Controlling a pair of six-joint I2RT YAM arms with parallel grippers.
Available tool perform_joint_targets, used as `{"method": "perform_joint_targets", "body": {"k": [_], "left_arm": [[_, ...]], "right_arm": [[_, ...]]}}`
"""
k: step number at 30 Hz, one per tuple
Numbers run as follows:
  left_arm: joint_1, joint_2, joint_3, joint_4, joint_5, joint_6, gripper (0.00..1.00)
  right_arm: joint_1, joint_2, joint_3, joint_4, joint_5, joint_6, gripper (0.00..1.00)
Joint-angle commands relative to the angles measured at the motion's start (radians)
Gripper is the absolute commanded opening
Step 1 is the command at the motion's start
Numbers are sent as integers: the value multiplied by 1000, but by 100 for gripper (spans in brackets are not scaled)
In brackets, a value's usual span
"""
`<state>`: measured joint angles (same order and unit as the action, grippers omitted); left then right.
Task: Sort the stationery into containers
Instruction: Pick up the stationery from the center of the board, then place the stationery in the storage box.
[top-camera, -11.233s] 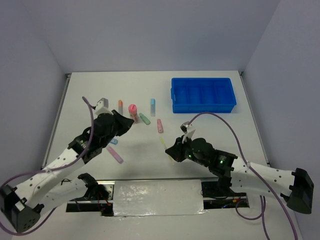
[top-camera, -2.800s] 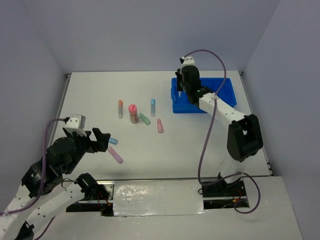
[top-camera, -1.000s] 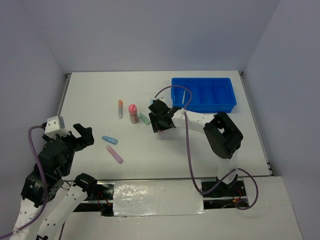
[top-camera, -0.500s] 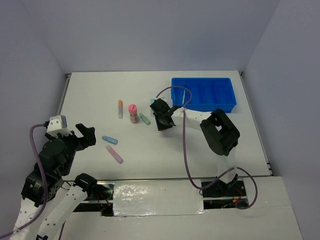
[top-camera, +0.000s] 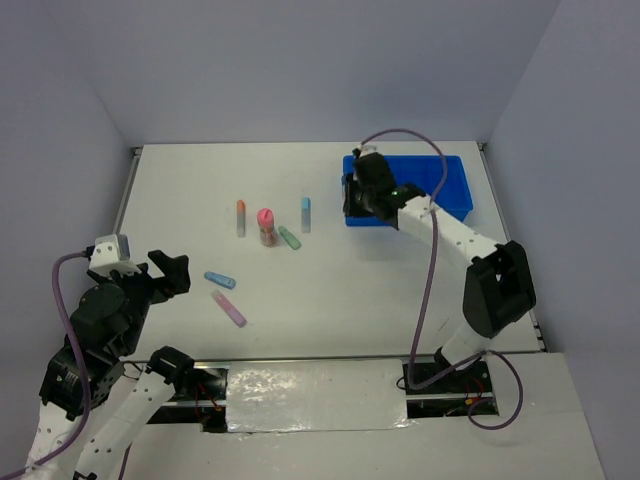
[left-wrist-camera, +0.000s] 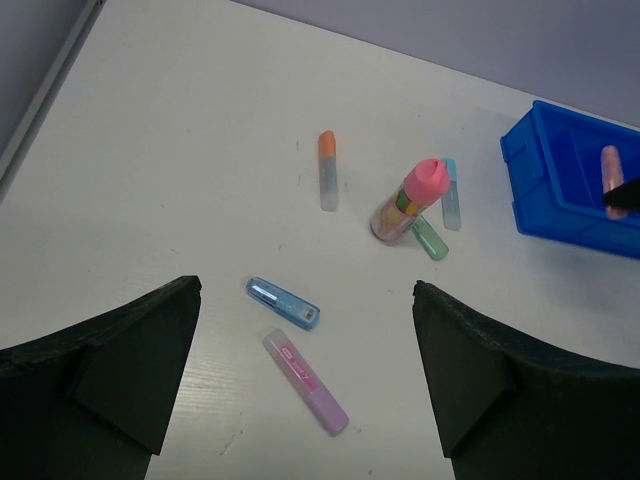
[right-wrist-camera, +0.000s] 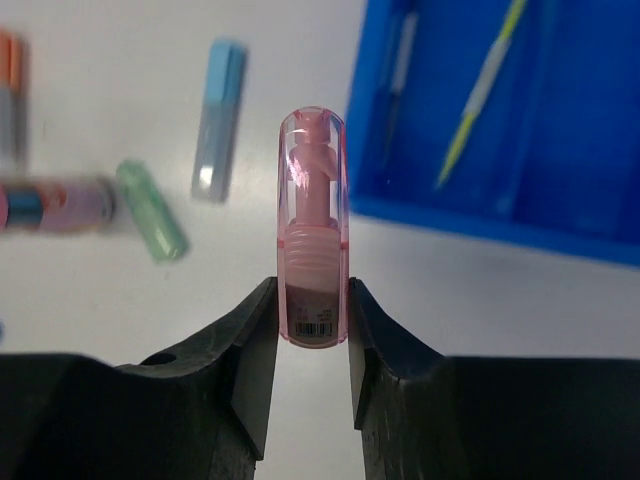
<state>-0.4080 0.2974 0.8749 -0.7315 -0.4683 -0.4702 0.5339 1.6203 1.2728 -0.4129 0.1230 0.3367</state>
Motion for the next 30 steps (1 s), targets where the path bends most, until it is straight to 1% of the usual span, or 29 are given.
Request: {"method": "perform_joint_targets", "body": {"k": [1,2,3,5,7,9,12,15,17,19,21,23,27,28,30], "left_arm": [[6,-7,4,47,10,22,99],[6,-9,4,49,13,24,99],[6,-10,3,49,14,24,99],[5,-12,1,50,19,25,99],[5,-15,3,52,20,25,99],[5,-15,1,53,25,28,99],[5,-12,3,55,28,28,99],[3,-12,1,58,36,33,99],[5,-9,1,60,43,35,99],[5,-6,-1,60,49,38,99],[5,-4,1,61,51,38,99],[5,-1,1,61,56,39,99],[5,5,1,61,56,39,99],[5,5,1,61,56,39,99],[5,3,1,60,53,39,99]], "right_arm": [[-83,73,132,-88,38,-94,0],[-127,129,167,-104,81,-122,0],[-147,157,237,-119,110,-133,0],[-190,223,295,-124,165,-165,0],[-215,256,348,-100,162,-200,0],[-248,306,411,-112,158,-211,0],[-288,360,451,-107,123,-232,0],[-310,395,454,-83,80,-242,4],[-318,427,471,-79,72,-242,13],[-318,447,485,-96,64,-243,29],[-318,441,481,-92,58,-243,56],[-321,415,470,-95,47,-229,62],[-298,311,401,-52,36,-215,68],[-292,268,393,-52,37,-194,68],[-232,216,318,-15,-9,-197,68]]}}
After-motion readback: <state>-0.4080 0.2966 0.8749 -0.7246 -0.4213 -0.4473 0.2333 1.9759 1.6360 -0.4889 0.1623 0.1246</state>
